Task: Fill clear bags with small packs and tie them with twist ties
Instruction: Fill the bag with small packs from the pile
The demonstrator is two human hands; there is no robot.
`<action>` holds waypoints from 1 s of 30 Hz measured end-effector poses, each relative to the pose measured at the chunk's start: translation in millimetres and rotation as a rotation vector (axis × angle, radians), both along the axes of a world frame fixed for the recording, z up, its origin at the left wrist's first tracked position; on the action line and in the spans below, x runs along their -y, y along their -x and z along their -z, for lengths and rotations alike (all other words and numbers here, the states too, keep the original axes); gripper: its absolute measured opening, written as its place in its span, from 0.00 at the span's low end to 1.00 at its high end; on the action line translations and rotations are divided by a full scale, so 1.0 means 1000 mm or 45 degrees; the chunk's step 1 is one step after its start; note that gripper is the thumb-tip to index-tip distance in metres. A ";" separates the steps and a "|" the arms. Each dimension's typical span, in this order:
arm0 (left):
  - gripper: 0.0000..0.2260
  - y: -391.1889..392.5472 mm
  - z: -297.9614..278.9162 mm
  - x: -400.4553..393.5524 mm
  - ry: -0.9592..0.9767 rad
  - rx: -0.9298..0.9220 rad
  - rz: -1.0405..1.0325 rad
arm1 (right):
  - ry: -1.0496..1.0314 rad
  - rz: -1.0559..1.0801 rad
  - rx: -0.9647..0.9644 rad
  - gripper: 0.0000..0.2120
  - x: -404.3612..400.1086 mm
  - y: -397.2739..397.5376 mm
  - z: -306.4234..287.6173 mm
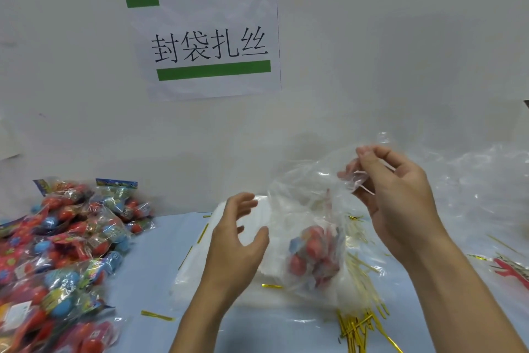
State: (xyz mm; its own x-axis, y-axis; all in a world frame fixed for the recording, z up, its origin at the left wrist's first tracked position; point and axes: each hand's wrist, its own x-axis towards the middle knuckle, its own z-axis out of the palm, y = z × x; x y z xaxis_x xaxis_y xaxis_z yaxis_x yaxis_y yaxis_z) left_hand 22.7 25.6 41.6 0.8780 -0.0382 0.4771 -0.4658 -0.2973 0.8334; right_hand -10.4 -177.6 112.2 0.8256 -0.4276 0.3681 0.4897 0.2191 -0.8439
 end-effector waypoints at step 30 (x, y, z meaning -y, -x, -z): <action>0.25 0.031 -0.066 0.043 -0.258 0.037 -0.267 | 0.750 0.067 -0.150 0.21 -0.009 0.013 -0.011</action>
State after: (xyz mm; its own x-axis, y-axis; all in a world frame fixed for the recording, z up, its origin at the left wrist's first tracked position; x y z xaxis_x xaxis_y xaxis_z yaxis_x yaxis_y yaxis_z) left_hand -8.0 -16.9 107.2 0.8630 0.0454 0.5032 -0.3994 -0.5485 0.7346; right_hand -23.1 -168.6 122.8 0.8586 -0.2207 0.4627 0.3830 -0.3236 -0.8652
